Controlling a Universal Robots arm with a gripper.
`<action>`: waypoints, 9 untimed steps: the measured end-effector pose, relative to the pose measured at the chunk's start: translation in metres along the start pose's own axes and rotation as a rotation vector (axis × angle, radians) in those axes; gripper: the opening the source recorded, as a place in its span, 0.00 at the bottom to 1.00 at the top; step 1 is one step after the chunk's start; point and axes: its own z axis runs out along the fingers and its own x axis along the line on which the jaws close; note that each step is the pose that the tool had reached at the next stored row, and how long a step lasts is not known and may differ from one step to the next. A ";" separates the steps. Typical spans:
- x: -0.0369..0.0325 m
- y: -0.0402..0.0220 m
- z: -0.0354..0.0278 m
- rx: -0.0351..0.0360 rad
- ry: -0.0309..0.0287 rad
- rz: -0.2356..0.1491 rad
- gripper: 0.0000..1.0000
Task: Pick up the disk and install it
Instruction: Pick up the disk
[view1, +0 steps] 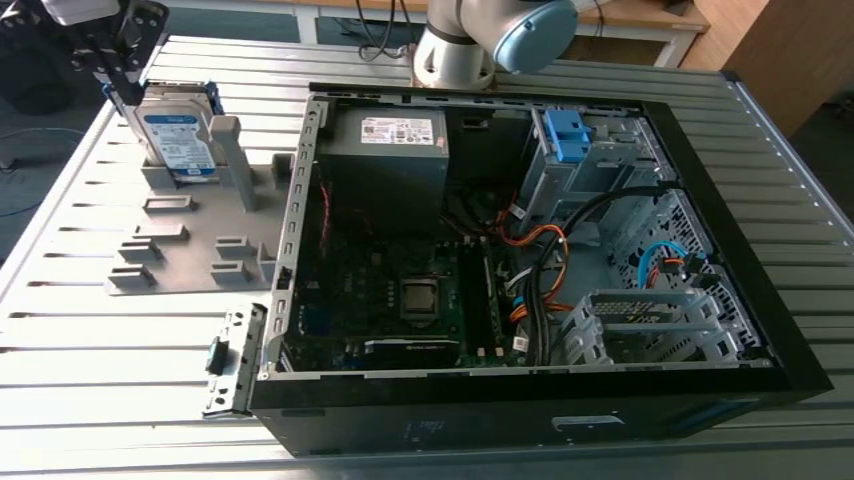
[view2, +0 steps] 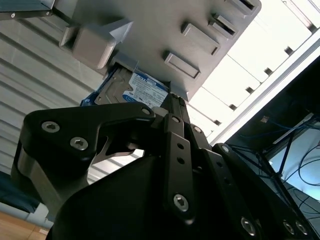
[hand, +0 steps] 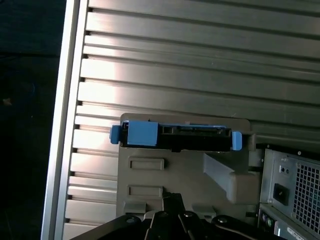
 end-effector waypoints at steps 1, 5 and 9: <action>0.0000 0.0000 0.0000 -0.0001 0.0001 -0.004 0.11; 0.0000 0.0000 0.0000 -0.0007 0.0002 -0.023 0.11; 0.0000 0.0000 0.0000 -0.0012 0.0004 -0.044 0.11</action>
